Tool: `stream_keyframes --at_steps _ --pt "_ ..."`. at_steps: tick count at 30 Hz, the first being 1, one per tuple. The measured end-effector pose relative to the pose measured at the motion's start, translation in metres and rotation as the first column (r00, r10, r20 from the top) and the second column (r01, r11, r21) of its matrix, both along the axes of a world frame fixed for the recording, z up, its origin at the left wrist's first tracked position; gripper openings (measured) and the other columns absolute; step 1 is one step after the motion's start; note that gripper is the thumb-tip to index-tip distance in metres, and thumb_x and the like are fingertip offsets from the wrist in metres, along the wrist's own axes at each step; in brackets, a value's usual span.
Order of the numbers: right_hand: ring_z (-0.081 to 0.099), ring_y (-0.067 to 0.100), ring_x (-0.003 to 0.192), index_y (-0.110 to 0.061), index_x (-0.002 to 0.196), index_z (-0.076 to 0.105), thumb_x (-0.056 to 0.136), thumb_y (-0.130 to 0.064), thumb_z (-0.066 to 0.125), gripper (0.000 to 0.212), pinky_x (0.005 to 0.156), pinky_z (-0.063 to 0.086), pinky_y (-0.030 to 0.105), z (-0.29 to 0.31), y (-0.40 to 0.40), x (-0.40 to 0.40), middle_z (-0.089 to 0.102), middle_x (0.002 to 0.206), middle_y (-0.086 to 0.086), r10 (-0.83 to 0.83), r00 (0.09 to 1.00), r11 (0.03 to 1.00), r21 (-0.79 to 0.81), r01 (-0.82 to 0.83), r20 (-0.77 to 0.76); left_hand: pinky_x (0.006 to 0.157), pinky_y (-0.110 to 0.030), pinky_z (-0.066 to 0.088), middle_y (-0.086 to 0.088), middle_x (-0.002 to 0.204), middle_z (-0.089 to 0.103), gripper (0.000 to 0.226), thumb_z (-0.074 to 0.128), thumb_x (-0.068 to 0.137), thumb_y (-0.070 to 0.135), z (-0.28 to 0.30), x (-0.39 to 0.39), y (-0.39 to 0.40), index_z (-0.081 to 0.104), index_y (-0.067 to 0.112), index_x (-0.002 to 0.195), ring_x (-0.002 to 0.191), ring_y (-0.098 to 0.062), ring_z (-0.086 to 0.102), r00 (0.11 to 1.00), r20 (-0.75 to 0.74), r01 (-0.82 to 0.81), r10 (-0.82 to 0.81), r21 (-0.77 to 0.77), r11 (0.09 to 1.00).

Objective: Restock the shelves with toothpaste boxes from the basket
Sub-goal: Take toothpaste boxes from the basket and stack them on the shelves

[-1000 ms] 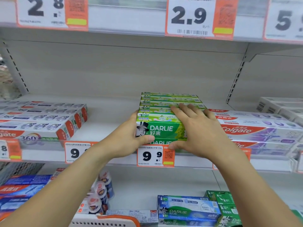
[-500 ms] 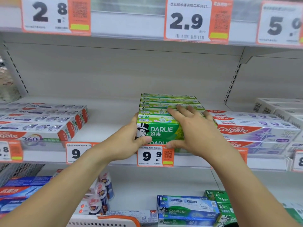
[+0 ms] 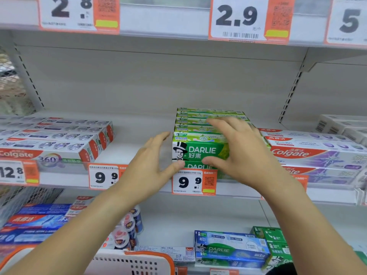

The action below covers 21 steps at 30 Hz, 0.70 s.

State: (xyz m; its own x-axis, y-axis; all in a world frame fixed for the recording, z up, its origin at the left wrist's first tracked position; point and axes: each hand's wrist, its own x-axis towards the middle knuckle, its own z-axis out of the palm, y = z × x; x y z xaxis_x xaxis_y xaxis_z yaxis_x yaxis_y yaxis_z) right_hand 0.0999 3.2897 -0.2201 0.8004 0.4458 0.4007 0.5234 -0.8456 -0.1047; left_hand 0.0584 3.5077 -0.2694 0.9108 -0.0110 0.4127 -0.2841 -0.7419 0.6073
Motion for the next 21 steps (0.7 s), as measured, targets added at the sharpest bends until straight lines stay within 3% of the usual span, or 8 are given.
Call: stream_keyframes --at_steps 2,4,8,11,13,16,18,21 --pt "0.053 0.020 0.119 -0.025 0.130 0.059 0.082 -0.044 0.076 0.054 0.100 0.044 0.047 -0.005 0.014 -0.008 0.060 0.124 -0.004 0.161 0.971 0.972 0.144 -0.187 0.179 0.099 -0.018 0.041 0.015 0.132 0.056 0.053 0.067 0.090 0.035 0.000 -0.020 0.010 0.049 0.024 0.138 0.117 0.004 0.050 0.990 0.115 -0.073 0.076 -0.034 0.997" --pt "0.063 0.015 0.094 -0.020 0.109 0.068 0.085 -0.034 0.074 0.028 0.081 0.052 0.038 -0.015 0.034 -0.020 0.066 0.100 -0.005 0.339 0.914 0.882 0.261 -0.392 0.224 0.086 -0.009 0.045 0.016 0.112 0.064 0.028 0.066 0.092 0.022 -0.001 -0.044 0.023 0.060 0.025 0.119 0.101 0.005 0.057 0.977 0.182 -0.100 0.115 -0.087 0.991" --pt "0.063 0.004 0.072 -0.019 0.090 0.071 0.086 -0.027 0.073 0.008 0.069 0.050 0.022 -0.050 0.083 -0.043 0.069 0.079 -0.009 0.579 0.812 0.779 0.343 -0.525 -0.072 0.068 -0.015 0.049 0.009 0.080 0.069 0.008 0.062 0.087 0.021 -0.017 -0.082 0.051 0.064 0.023 0.094 0.077 -0.010 0.066 0.997 0.047 -0.055 0.060 -0.102 0.993" --pt "0.066 0.005 0.068 -0.018 0.085 0.072 0.085 -0.024 0.074 0.006 0.072 0.054 0.029 -0.094 0.125 -0.054 0.072 0.074 -0.006 0.630 0.683 0.776 0.337 -0.534 -0.370 0.065 -0.032 0.052 0.008 0.073 0.069 0.006 0.058 0.086 0.024 -0.054 -0.106 0.080 0.063 0.026 0.088 0.066 -0.012 0.066 0.982 -0.182 -0.053 0.050 -0.011 0.999" --pt "0.067 0.007 0.068 -0.015 0.087 0.072 0.085 -0.024 0.075 0.009 0.074 0.055 0.031 -0.125 0.146 -0.055 0.073 0.075 -0.004 0.601 0.611 0.791 0.269 -0.550 -0.515 0.062 -0.033 0.051 0.010 0.074 0.068 0.007 0.063 0.089 0.020 -0.084 -0.121 0.099 0.063 0.026 0.087 0.062 -0.013 0.063 0.944 -0.322 -0.066 0.075 0.037 0.997" --pt "0.066 0.012 0.073 -0.007 0.096 0.072 0.082 -0.018 0.079 0.019 0.072 0.051 0.024 -0.177 0.180 -0.064 0.075 0.085 0.006 0.521 0.498 0.799 0.192 -0.570 -0.693 0.061 -0.020 0.046 0.009 0.076 0.067 0.008 0.068 0.088 0.019 -0.144 -0.158 0.136 0.064 0.025 0.085 0.063 -0.005 0.060 0.830 -0.529 -0.125 0.179 0.136 0.983" --pt "0.069 0.016 0.081 -0.006 0.102 0.072 0.079 -0.018 0.084 0.028 0.072 0.049 0.023 -0.210 0.197 -0.073 0.076 0.093 0.008 0.448 0.445 0.806 0.136 -0.576 -0.776 0.065 -0.024 0.042 0.007 0.078 0.066 0.006 0.066 0.088 0.025 -0.185 -0.187 0.156 0.061 0.023 0.085 0.064 -0.004 0.056 0.748 -0.617 -0.136 0.243 0.216 0.967" --pt "0.068 0.020 0.092 -0.008 0.110 0.069 0.075 -0.026 0.088 0.044 0.076 0.050 0.024 -0.253 0.214 -0.088 0.073 0.106 0.006 0.352 0.400 0.801 0.052 -0.596 -0.846 0.071 -0.027 0.040 0.001 0.083 0.062 0.019 0.070 0.088 0.024 -0.242 -0.233 0.167 0.052 0.022 0.083 0.079 -0.021 0.059 0.575 -0.767 -0.192 0.283 0.210 0.959"
